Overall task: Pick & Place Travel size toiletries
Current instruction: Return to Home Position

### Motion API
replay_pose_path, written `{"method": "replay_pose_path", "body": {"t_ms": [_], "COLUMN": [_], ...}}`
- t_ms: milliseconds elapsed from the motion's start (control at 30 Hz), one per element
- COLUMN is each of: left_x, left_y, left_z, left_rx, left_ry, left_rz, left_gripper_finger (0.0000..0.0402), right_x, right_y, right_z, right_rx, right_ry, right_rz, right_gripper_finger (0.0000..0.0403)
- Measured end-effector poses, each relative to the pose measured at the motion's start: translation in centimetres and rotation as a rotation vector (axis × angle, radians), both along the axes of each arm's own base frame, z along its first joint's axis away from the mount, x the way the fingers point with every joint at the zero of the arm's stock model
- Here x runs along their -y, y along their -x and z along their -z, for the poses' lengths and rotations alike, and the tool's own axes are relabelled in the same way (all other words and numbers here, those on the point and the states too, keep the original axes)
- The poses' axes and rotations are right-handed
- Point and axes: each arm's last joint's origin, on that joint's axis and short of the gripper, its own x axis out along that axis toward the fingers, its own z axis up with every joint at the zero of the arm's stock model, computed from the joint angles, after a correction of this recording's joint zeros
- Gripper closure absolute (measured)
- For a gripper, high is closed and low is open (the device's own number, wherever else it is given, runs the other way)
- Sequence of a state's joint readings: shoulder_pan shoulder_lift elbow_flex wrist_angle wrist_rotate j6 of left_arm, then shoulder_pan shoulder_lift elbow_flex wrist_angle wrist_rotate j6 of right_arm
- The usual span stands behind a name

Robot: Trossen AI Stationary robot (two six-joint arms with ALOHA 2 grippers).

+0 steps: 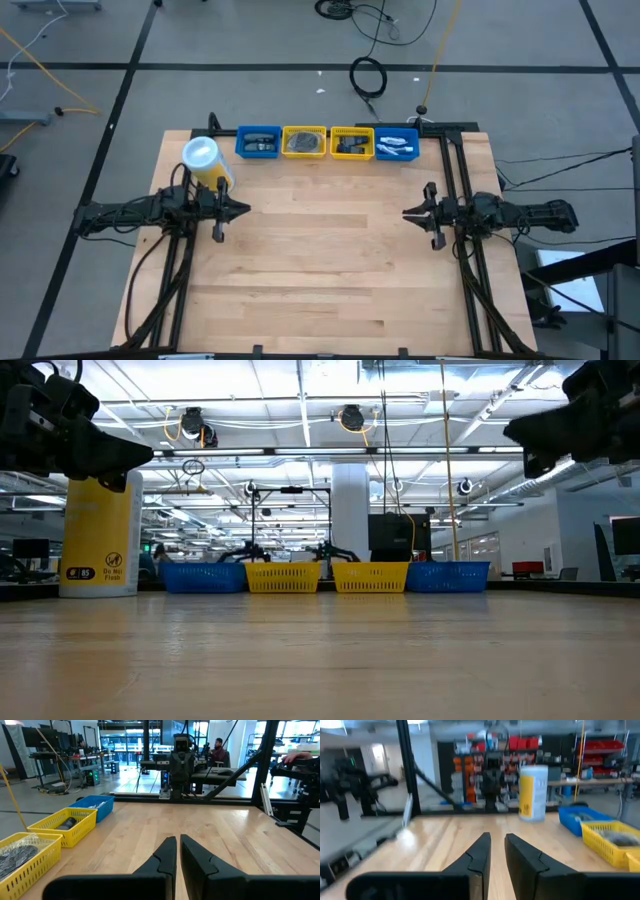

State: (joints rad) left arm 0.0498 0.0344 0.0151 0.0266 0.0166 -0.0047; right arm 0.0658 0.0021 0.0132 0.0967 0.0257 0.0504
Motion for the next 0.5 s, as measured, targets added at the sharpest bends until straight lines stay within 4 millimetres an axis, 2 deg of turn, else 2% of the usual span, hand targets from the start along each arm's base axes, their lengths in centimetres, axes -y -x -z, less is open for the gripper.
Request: {"method": "replay_pose_path", "body": {"t_ms": [300,433,500], "left_x": [0.0,0.0,0.0], "left_y": [0.0,0.0,0.0], "left_z": [0.0,0.0,0.0], "left_rx": [0.000,0.000,0.000], "left_ry": [0.000,0.000,0.000], "left_rz": [0.000,0.000,0.000], "left_gripper_finger": [0.0376,0.0376,0.0376], "right_x": [0.0,-0.1,-0.1], "right_y": [0.1,0.0,0.0], "right_z": [-0.5,0.5,0.6], "right_rx": [0.054,-0.051,-0.063], "right_ry": [-0.017,0.000,0.040], "right_rz": [-0.020,-0.029,-0.029], "right_gripper_finger": [0.0356,0.0393,0.0397]}}
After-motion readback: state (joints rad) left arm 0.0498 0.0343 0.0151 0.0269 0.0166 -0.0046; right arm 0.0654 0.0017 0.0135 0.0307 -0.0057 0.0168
